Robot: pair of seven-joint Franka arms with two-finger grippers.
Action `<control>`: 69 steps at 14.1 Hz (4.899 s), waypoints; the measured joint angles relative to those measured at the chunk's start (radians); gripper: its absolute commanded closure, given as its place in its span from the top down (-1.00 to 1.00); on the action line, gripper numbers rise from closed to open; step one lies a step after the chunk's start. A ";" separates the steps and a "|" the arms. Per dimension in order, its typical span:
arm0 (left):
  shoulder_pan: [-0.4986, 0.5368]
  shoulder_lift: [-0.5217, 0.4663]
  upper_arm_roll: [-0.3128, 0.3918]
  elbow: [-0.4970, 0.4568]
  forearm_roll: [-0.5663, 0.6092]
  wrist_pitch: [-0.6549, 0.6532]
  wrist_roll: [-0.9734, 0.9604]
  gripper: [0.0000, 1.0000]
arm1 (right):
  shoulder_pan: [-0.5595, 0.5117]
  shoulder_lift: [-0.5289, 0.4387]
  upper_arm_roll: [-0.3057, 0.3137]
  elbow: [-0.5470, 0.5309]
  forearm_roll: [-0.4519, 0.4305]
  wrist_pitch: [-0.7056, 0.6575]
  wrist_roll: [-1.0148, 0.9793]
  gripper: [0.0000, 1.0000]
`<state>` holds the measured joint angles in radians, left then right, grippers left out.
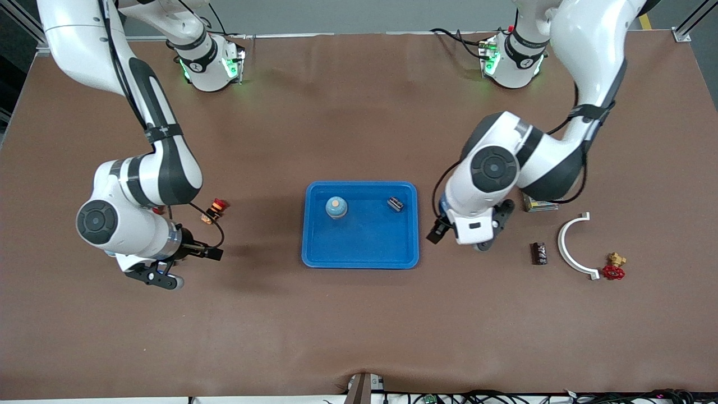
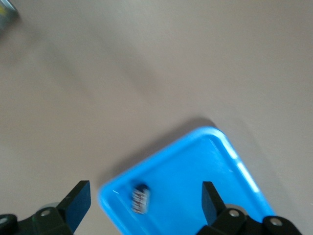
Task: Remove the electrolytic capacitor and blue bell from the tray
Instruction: 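Open the right gripper on the bell while the left gripper returns to the tray, then reach the right gripper to the second bell while the left gripper reaches the capacitor, then grasp and lift the bell with the right gripper while the left gripper lifts the capacitor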
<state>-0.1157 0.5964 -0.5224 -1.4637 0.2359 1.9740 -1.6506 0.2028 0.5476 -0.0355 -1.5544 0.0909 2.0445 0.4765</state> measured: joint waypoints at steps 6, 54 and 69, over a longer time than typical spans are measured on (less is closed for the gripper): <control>-0.080 0.061 0.001 -0.017 0.000 0.131 -0.153 1.00 | 0.034 -0.073 0.002 -0.099 0.012 0.078 0.137 1.00; -0.149 0.199 0.008 -0.231 0.329 0.387 -0.476 -0.90 | 0.543 0.160 0.004 -0.151 0.013 0.410 0.775 1.00; 0.005 0.098 -0.007 -0.143 0.327 0.233 -0.197 -0.89 | 0.543 0.164 0.001 -0.160 0.006 0.413 0.775 -1.00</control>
<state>-0.1107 0.6948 -0.5294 -1.6064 0.5634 2.2073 -1.8478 0.7461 0.7115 -0.0346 -1.7147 0.0972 2.4578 1.2512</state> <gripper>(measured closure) 0.661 0.313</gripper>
